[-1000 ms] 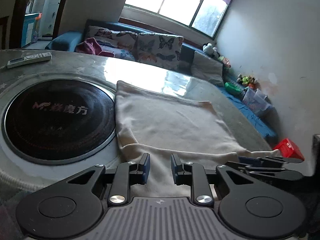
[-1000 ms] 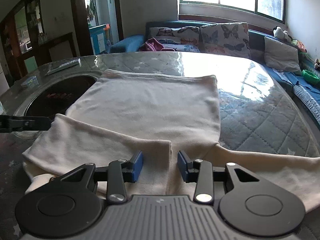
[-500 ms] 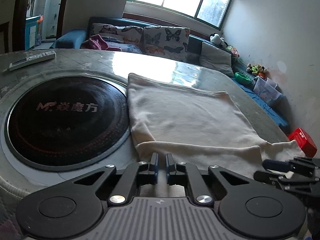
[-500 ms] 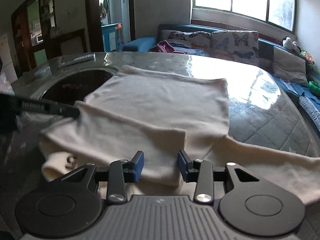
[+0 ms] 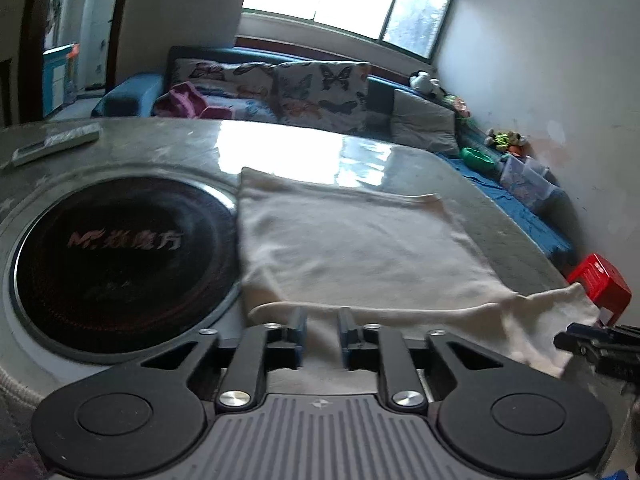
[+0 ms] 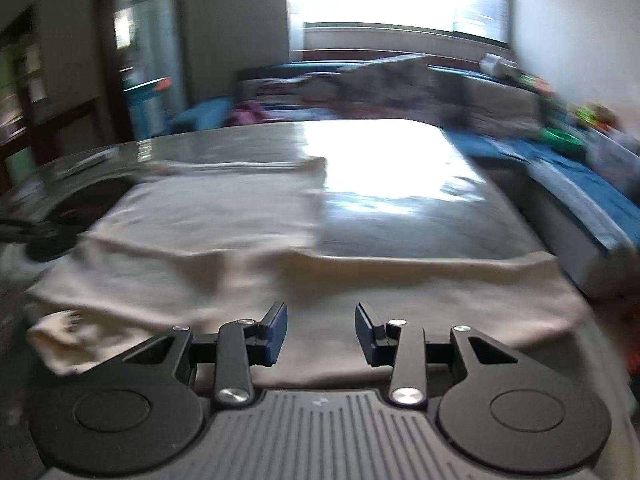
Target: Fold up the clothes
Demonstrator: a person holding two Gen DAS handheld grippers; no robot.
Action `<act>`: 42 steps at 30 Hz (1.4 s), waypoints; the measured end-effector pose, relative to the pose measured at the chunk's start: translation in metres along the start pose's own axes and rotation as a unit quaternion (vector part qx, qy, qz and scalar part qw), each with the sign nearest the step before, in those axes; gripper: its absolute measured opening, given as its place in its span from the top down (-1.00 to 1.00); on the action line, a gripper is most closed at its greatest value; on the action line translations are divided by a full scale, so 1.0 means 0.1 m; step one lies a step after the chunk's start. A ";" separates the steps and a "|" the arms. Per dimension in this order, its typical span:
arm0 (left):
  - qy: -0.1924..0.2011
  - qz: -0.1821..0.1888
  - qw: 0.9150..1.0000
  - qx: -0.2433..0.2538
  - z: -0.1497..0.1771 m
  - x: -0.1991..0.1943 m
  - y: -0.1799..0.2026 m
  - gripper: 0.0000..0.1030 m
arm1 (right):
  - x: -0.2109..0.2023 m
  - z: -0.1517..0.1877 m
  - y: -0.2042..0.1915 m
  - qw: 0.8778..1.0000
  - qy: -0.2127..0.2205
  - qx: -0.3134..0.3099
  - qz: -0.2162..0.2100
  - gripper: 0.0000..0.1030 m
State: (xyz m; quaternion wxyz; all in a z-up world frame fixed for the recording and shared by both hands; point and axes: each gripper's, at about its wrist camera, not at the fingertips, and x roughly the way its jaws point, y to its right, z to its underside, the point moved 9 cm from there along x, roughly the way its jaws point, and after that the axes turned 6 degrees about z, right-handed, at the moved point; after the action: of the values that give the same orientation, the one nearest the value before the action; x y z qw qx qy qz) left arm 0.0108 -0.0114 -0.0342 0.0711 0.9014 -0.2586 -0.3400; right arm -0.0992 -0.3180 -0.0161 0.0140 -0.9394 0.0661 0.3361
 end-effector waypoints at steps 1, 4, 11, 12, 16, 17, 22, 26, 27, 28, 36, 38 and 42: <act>0.002 0.001 1.000 0.005 -0.01 0.00 0.05 0.24 | 0.02 0.01 0.14 1.000 -0.002 0.013 0.015 0.26; 0.007 0.009 1.000 0.015 -0.03 0.00 0.20 -0.02 | 0.08 0.06 0.58 0.996 -0.014 0.051 0.065 0.26; 0.006 0.024 0.999 0.031 0.01 0.04 0.45 -0.56 | 0.11 0.19 1.30 0.982 -0.022 0.135 0.131 0.26; 0.005 0.027 0.999 0.034 0.02 0.04 0.48 -0.62 | 0.12 0.20 1.36 0.980 -0.023 0.140 0.137 0.26; 0.003 0.033 0.998 0.046 0.06 0.05 0.60 -0.83 | 0.16 0.18 1.47 0.977 -0.018 0.154 0.144 0.26; 0.002 0.035 0.998 0.047 0.07 0.06 0.62 -0.90 | 0.17 0.17 1.50 0.976 -0.017 0.159 0.147 0.26; -0.001 0.039 0.998 0.048 0.11 0.06 0.66 -1.00 | 0.23 0.14 1.58 0.973 -0.011 0.168 0.155 0.32; -0.009 0.035 0.999 0.039 0.15 0.09 0.64 -1.00 | 0.24 0.12 1.61 0.972 -0.006 0.167 0.163 0.70; -0.011 0.033 0.999 0.038 0.16 0.09 0.63 -1.00 | 0.24 0.12 1.63 0.972 -0.004 0.170 0.163 0.79; -0.013 0.031 0.999 0.037 0.17 0.10 0.62 -1.00 | 0.24 0.12 1.63 0.972 -0.003 0.172 0.161 0.82; -0.014 0.023 0.999 0.034 0.17 0.11 0.59 -1.00 | 0.09 0.00 1.54 0.975 0.018 0.173 0.136 0.91; -0.014 0.022 0.999 0.034 0.18 0.11 0.58 -1.00 | 0.04 -0.05 1.47 0.977 0.024 0.172 0.122 0.91; -0.012 0.014 0.999 0.034 0.17 0.09 0.54 -1.00 | -0.10 -0.23 1.21 0.983 0.040 0.165 0.076 0.91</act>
State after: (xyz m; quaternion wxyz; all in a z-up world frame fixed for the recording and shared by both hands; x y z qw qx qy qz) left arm -0.0169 -0.0620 -0.0359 0.0423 0.8952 -0.2836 -0.3413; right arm -0.1088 -0.4386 0.0100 0.1402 -0.9293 0.1920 0.2825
